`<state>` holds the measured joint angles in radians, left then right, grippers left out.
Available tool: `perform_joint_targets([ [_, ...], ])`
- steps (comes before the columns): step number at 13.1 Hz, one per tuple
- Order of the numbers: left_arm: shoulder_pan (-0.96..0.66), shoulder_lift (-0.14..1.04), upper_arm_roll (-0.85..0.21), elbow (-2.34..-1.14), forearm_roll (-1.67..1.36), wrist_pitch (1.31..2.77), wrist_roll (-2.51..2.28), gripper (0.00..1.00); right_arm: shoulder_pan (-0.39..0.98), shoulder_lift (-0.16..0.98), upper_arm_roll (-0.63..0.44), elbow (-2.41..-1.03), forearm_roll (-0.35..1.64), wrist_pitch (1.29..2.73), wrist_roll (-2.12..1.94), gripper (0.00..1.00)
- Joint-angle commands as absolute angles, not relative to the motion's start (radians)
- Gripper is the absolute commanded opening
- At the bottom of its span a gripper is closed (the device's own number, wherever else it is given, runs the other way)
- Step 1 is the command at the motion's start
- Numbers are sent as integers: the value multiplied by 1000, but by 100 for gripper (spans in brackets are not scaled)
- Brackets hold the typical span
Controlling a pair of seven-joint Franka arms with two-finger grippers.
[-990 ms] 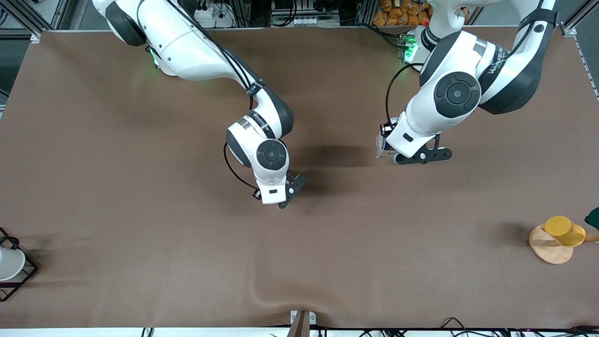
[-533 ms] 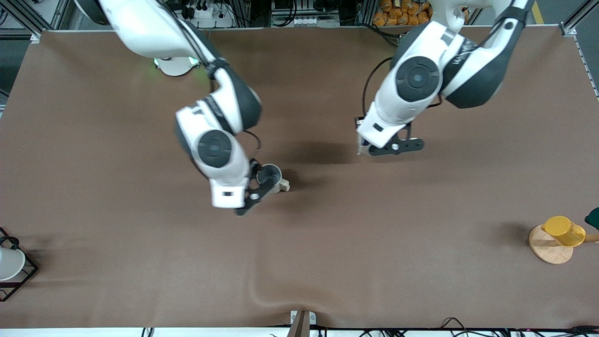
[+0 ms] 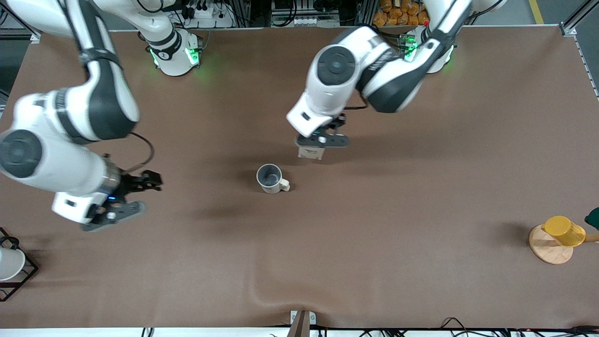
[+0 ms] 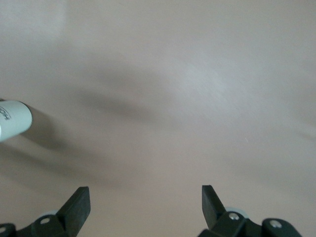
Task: Place milk next to cup
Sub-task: 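Set the mug down and open the right gripper while the left gripper approaches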
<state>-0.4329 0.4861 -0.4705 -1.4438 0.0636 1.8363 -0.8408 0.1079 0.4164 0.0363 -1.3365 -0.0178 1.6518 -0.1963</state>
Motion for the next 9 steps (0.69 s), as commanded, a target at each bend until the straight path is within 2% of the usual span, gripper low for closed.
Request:
perform_joint_targets([
  [1, -537, 534, -437, -1398, 129, 1851, -902, 33, 31, 225, 52, -1495, -6, 1621, -198, 100],
  [5, -655, 630, -364, -1287, 130, 1865, -917, 33, -67, 29, 49, -1658, 35, 1621, -192, 100],
  [8, -739, 664, -267, -1267, 127, 1913, -917, 33, -71, 11, 20, -1654, 58, 1589, -39, 100],
  [9, -741, 679, -264, -1267, 126, 1939, -917, 33, -63, 6, -3, -1652, 58, 1577, -29, 100],
])
